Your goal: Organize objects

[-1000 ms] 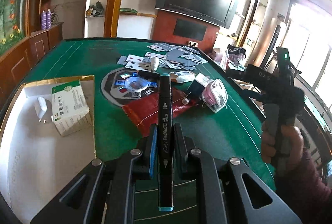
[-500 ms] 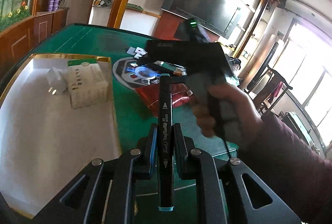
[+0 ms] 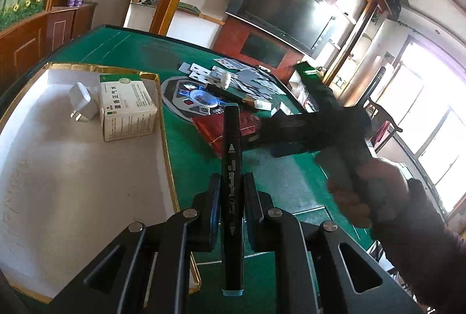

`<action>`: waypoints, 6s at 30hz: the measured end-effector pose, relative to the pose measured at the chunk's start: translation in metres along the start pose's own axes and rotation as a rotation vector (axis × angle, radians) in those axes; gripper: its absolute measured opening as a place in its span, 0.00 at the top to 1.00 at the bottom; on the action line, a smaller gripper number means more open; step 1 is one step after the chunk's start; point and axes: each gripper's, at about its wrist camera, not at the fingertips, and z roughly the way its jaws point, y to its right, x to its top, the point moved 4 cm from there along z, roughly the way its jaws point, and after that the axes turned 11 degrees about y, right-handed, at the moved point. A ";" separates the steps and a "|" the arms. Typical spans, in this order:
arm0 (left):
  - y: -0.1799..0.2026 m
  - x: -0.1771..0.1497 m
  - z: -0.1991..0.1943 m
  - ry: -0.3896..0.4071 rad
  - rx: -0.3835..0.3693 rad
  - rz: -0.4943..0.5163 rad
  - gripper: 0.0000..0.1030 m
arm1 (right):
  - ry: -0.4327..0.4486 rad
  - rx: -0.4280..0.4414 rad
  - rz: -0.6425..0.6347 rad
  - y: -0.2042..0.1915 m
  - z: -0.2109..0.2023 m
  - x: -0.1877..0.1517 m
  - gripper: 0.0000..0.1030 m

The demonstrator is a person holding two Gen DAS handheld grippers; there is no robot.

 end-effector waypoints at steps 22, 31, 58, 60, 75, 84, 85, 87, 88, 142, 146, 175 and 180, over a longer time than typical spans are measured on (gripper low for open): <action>0.000 -0.003 -0.009 0.014 -0.008 -0.007 0.86 | 0.264 -0.344 0.173 0.090 -0.049 0.063 0.32; 0.016 -0.018 0.003 -0.047 -0.040 0.024 0.75 | 0.297 -0.238 0.240 0.088 -0.046 0.083 0.37; 0.059 -0.041 0.039 -0.172 0.036 0.091 0.60 | 0.153 -0.264 0.249 0.111 0.009 0.106 0.41; 0.058 -0.039 0.038 -0.170 0.046 0.093 0.56 | 0.162 -0.249 0.272 0.115 0.013 0.111 0.30; 0.064 -0.068 0.087 -0.298 0.231 0.265 0.56 | 0.323 -0.174 0.260 0.124 -0.032 0.077 0.64; 0.068 -0.065 0.095 -0.302 0.234 0.299 0.86 | 0.471 0.157 0.311 0.113 -0.079 0.055 0.64; 0.065 -0.063 0.094 -0.304 0.219 0.271 0.86 | 0.476 0.166 0.307 0.111 -0.083 0.050 0.64; 0.060 -0.057 0.087 -0.287 0.193 0.230 0.86 | 0.479 0.185 0.298 0.108 -0.087 0.041 0.64; 0.061 -0.054 0.082 -0.271 0.196 0.229 0.86 | 0.477 0.200 0.298 0.106 -0.088 0.037 0.64; -0.214 0.093 -0.030 0.185 0.358 -0.355 0.25 | -0.040 0.411 -0.253 -0.213 0.081 0.013 0.63; -0.215 0.100 -0.054 0.262 0.336 -0.385 0.22 | -0.045 0.388 -0.321 -0.228 0.086 0.010 0.63; -0.156 0.043 0.013 -0.035 0.340 -0.223 0.10 | 0.300 0.318 0.111 -0.056 -0.027 -0.014 0.23; -0.146 0.060 -0.010 0.067 0.248 -0.166 0.10 | 0.353 0.307 0.188 -0.004 -0.055 -0.028 0.22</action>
